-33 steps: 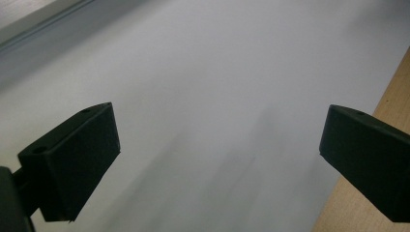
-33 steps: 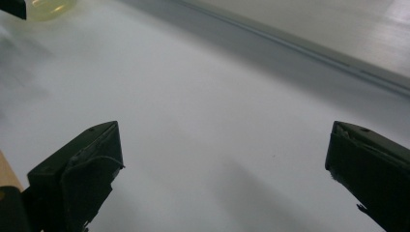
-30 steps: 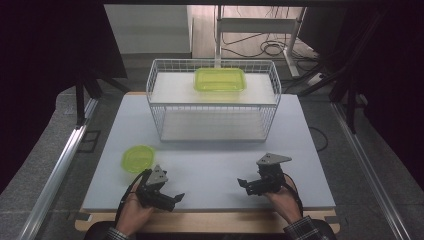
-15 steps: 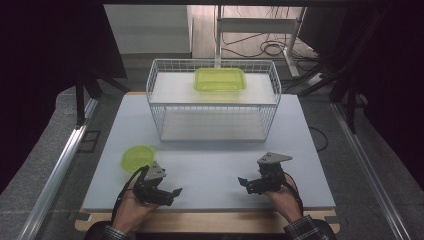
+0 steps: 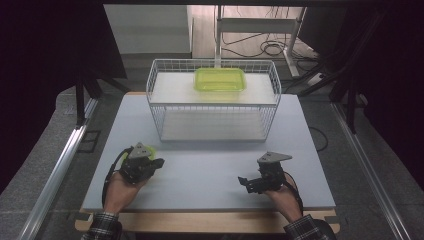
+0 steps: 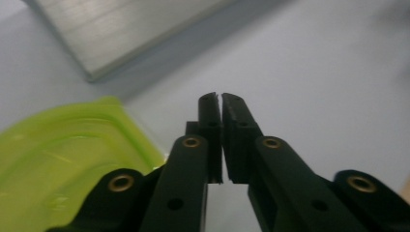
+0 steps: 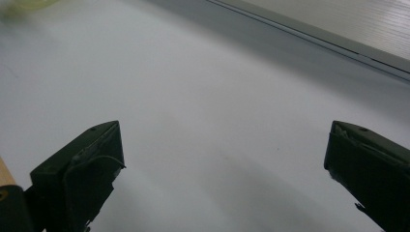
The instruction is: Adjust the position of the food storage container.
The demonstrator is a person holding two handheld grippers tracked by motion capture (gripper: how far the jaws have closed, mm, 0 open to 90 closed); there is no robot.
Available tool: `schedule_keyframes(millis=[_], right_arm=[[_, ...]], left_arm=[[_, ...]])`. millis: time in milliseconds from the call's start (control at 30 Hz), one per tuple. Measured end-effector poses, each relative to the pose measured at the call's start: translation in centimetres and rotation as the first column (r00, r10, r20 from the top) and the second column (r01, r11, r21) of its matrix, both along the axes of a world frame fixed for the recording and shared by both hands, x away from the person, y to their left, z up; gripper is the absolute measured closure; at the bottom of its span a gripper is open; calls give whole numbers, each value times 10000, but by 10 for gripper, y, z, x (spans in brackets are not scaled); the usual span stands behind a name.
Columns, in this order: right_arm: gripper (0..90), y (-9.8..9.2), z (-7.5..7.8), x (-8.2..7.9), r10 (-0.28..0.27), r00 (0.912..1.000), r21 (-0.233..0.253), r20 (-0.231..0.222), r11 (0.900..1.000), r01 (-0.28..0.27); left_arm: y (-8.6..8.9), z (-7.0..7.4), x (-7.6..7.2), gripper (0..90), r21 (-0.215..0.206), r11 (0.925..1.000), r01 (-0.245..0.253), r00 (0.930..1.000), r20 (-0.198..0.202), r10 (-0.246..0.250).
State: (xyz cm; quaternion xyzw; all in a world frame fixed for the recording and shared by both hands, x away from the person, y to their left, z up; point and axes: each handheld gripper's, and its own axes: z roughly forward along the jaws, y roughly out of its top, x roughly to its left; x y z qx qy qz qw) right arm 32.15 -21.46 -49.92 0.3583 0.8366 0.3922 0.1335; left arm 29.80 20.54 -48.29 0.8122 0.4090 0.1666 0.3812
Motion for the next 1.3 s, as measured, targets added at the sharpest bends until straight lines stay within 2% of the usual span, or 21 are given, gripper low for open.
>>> schedule_keyframes(millis=[167,367,533,567,600,733,767,800,833,867,967,1100,1167,1300], right_arm=[[8,-1,0,1,-47,10000,48,-31,10000,47],[8,-2,-2,2,-52,10000,69,-77,10000,52],[10,-2,-2,2,-59,9999,9,-110,10000,59],[11,-1,-2,2,-68,9999,21,-113,10000,68],[12,-1,-3,2,-60,9999,-6,-113,10000,60],[16,-1,-4,2,4,9999,-54,-137,10000,-5],[17,-1,-4,2,14,9999,-76,-167,10000,-15],[17,-1,-4,2,22,9999,-76,-160,10000,-23],[17,-1,-4,2,22,9999,-76,-160,10000,-23],[18,-1,-4,2,48,9999,-97,-155,9999,-50],[19,0,-4,2,66,9999,-138,-158,9999,-68],[19,0,-5,2,86,9998,-162,-179,9998,-89],[19,1,-5,1,104,9997,-200,-214,9997,-108],[19,1,-6,1,121,9997,-223,-234,9997,-126]], left_arm=[[19,3,16,899,-131,9982,-577,9982,166,579],[33,6,23,899,-96,9948,-1017,9944,270,1020],[59,3,31,899,-151,9856,-1685,9851,332,1689],[59,3,31,899,-151,9856,-1685,9851,332,1689],[67,1,32,899,-218,9800,-1978,9795,337,1985],[83,-4,32,899,-344,9662,-2555,9660,317,2566],[83,-4,32,899,-344,9662,-2555,9660,317,2566],[91,-7,31,899,-291,9586,-2833,9583,295,2842],[91,-7,31,899,-291,9586,-2833,9583,295,2842],[98,-11,30,899,-353,9506,-3083,9507,218,3092],[105,-19,27,899,-278,9429,-3320,9432,32,3322],[106,-25,25,899,-330,9418,-3344,9424,-177,3340],[103,-28,24,898,-200,9425,-3337,9425,-253,3332],[99,-29,23,899,-268,9439,-3292,9440,-310,3284]])
